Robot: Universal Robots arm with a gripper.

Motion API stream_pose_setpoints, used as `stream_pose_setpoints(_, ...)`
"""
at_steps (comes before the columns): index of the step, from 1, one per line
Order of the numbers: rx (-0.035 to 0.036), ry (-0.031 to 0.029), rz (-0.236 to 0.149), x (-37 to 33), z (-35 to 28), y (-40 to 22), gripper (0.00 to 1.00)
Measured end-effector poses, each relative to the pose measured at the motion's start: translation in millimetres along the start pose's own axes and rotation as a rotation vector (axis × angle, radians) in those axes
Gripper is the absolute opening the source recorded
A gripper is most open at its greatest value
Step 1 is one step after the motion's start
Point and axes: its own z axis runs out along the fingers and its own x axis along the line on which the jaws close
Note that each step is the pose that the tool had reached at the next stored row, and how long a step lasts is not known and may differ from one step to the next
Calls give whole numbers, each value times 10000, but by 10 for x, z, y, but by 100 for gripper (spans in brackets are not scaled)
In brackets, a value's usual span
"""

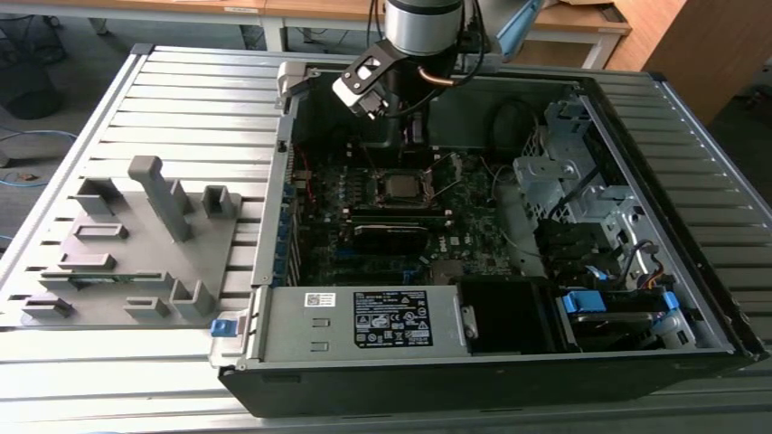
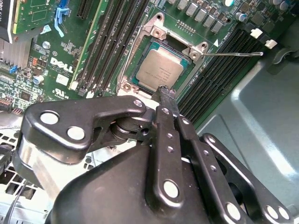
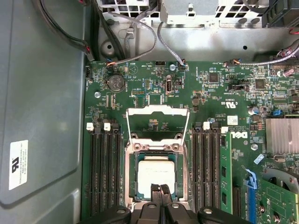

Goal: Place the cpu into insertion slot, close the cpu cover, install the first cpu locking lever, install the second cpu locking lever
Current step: 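Close the cpu cover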

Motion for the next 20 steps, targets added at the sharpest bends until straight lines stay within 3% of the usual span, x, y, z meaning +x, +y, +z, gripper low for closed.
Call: stream_pose_setpoints(20, -4, 6, 0, 2, -66, 4, 11)
